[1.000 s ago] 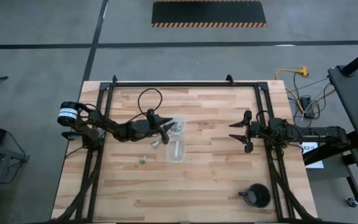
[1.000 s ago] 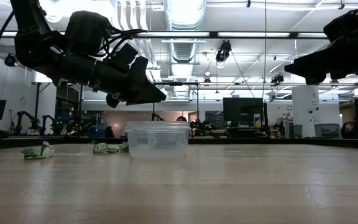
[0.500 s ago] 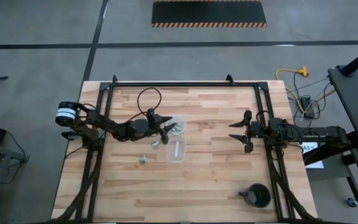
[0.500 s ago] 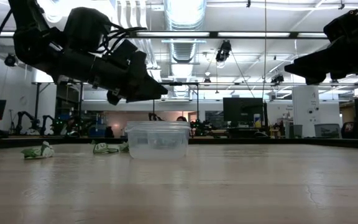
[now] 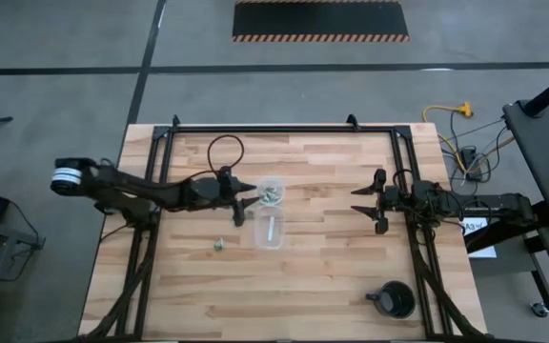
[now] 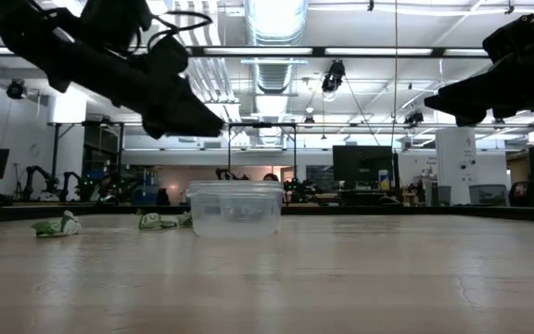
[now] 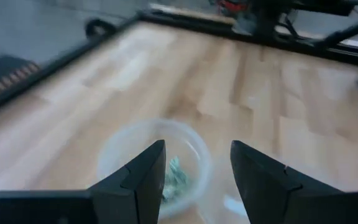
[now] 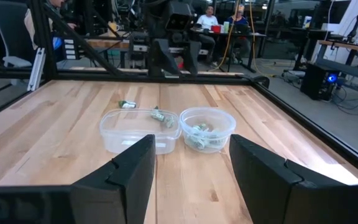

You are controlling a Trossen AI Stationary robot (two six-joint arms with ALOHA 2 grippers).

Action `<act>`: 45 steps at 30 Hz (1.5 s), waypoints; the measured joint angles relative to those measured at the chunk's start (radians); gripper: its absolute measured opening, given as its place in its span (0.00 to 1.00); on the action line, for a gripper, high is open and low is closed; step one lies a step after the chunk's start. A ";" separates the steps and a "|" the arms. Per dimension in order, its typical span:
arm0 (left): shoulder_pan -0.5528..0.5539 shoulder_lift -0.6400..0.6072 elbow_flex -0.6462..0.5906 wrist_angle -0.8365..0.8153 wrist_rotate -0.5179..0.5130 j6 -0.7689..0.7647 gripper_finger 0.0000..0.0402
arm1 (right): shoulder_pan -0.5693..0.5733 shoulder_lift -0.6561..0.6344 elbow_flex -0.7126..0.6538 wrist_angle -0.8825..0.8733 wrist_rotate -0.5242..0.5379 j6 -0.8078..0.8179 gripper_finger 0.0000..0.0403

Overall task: Pick and place items into bin
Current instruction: Put the truvia packet into the circular transparent bin

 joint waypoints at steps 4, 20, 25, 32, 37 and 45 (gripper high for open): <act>0.000 -0.107 0.000 -0.170 0.109 -0.064 0.41 | 0.000 0.000 0.000 0.000 0.000 0.000 0.49; -0.122 -0.291 -0.006 -0.632 0.320 -0.361 0.41 | 0.000 0.001 0.000 0.000 0.000 0.000 0.49; -0.167 -0.272 -0.007 -0.650 0.320 -0.522 0.41 | 0.000 0.001 0.000 0.000 0.001 0.000 0.49; -0.188 -0.251 0.004 -0.773 0.321 -0.605 0.41 | 0.000 0.001 0.000 0.000 0.000 0.000 0.49; -0.209 -0.249 0.067 -0.904 0.278 -0.640 0.41 | 0.000 0.001 0.000 0.000 0.000 0.000 0.49; -0.293 -0.134 0.179 -0.975 0.224 -0.671 0.41 | 0.000 0.001 0.000 0.000 0.000 0.000 0.49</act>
